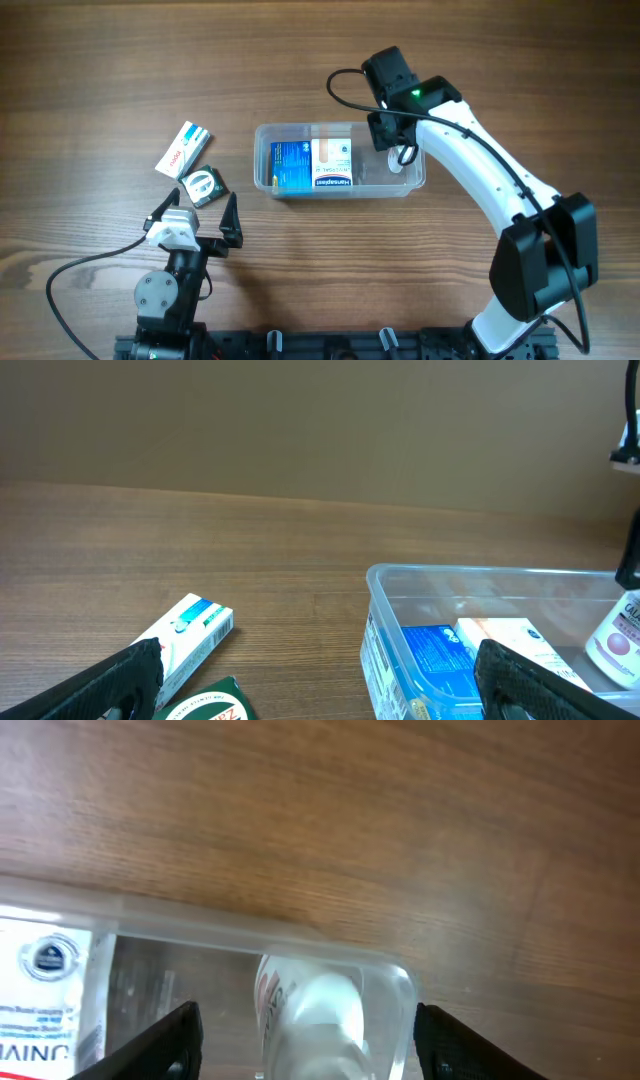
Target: Pack container
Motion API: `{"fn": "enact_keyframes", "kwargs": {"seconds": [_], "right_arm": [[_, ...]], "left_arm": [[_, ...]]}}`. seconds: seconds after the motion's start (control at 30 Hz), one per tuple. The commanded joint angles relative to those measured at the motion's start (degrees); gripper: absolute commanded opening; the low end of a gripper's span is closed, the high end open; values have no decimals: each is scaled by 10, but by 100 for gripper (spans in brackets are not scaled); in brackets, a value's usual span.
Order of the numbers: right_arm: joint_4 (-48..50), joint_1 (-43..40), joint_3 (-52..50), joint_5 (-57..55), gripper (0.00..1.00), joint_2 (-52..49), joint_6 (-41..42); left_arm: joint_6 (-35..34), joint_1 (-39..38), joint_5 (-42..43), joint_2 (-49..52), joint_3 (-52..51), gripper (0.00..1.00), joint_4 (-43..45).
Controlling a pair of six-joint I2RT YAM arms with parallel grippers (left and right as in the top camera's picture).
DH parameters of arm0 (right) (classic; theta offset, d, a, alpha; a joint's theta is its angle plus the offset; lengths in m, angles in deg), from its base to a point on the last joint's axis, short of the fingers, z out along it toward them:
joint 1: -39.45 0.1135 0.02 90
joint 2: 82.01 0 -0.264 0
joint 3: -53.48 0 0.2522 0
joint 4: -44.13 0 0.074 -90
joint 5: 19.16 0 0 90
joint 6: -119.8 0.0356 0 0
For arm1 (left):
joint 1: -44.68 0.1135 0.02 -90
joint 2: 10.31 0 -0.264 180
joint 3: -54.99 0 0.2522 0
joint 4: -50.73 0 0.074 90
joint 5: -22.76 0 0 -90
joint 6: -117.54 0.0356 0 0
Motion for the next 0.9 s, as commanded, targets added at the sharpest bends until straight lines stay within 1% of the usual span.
{"fn": "enact_keyframes", "kwargs": {"seconds": [0.0,0.03,0.1,0.13,0.23,0.33,0.4,0.5,0.57,0.83,0.87], "right_arm": [[0,1,23,-12,69,25,1],[4,0,25,-12,69,32,6],[14,-9,26,-9,84,58,51],[21,-17,26,2,90,70,63],[39,-78,26,47,99,111,96],[28,-189,26,93,100,137,89],[2,-289,25,96,100,144,89],[-6,-360,22,96,100,144,89],[-3,-381,21,96,100,144,89],[-2,-383,22,96,100,144,89],[-2,-383,21,96,100,144,90]], "left_arm": [[9,4,-1,-4,-4,100,-1],[9,4,-1,-4,-4,100,-1],[9,4,-1,-4,-4,100,-1],[9,4,-1,-4,-4,100,-1],[9,4,-1,-4,-4,100,-1],[9,4,-1,-4,-4,100,-1],[9,4,-1,-4,-4,100,-1],[9,4,-1,-4,-4,100,-1],[9,4,-1,-4,-4,100,-1],[9,4,-1,-4,-4,100,-1],[8,4,0,-4,-4,100,10]]}}
